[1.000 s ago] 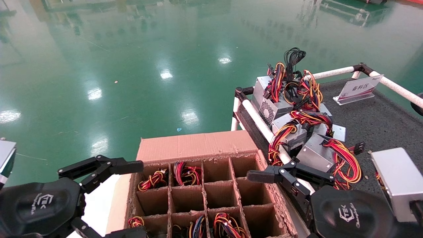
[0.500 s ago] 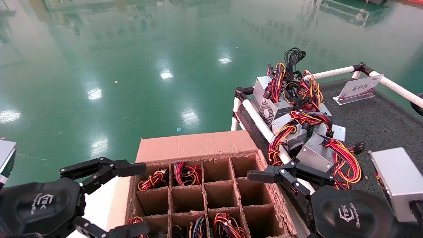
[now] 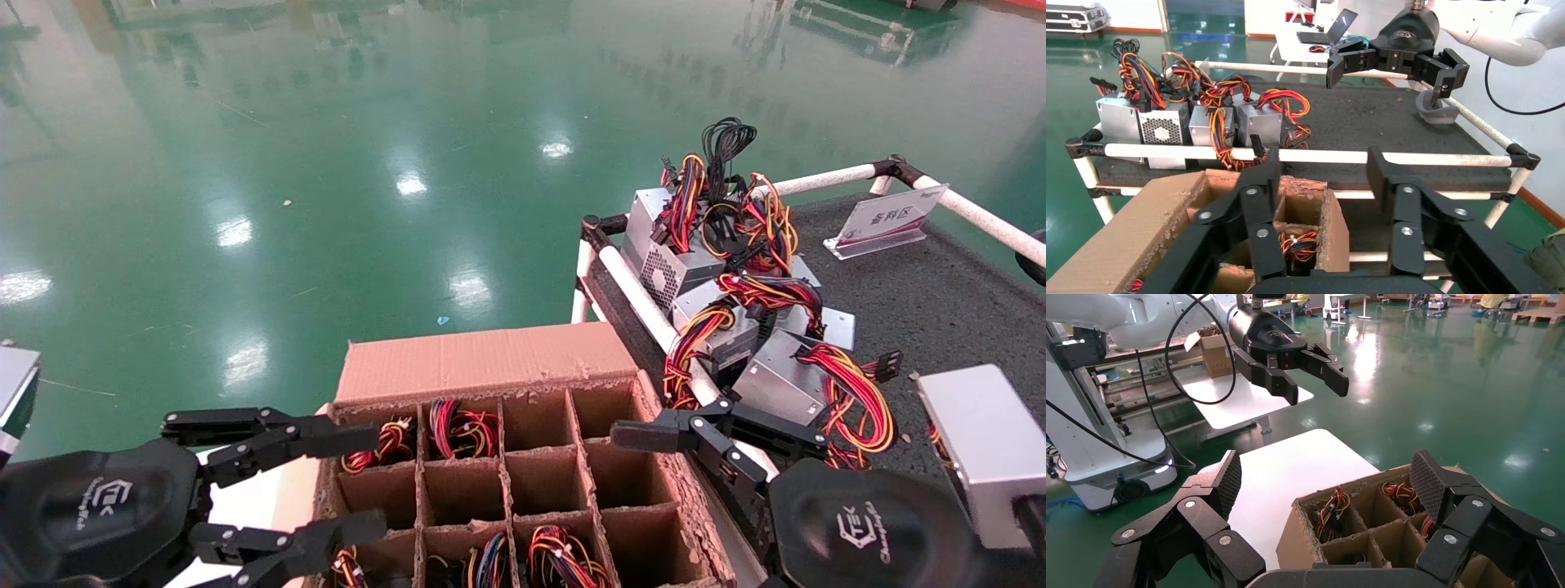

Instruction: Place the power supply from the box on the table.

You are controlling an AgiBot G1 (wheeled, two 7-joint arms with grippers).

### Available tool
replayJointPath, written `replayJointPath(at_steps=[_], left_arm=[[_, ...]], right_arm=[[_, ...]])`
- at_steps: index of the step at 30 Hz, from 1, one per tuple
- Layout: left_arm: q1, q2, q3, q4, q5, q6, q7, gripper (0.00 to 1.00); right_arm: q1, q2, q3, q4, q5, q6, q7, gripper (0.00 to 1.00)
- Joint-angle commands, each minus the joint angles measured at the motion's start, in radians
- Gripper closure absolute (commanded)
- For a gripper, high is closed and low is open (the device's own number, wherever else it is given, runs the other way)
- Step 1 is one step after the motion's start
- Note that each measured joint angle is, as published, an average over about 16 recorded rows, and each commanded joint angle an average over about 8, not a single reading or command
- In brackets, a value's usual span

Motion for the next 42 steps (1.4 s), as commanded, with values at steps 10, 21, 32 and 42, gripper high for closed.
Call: replayJointPath(at_steps=[10, 21, 32, 42], left_arm=[[0.0, 0.0, 0.0, 0.0, 0.0, 0.0, 0.0, 1.0], [0.0, 0.0, 0.0, 0.0, 0.0, 0.0, 0.0, 0.96], [0.0, 0.0, 0.0, 0.0, 0.0, 0.0, 0.0, 0.0], [0.0, 0.0, 0.0, 0.0, 0.0, 0.0, 0.0, 0.0]], right_arm=[[0.0, 0.0, 0.0, 0.0, 0.0, 0.0, 0.0, 0.0], [0.0, 0.0, 0.0, 0.0, 0.0, 0.0, 0.0, 0.0], [0.0, 0.0, 0.0, 0.0, 0.0, 0.0, 0.0, 0.0], [-0.02, -0.012, -0.031, 0.016, -0.087, 0.054, -0.006, 0.0]])
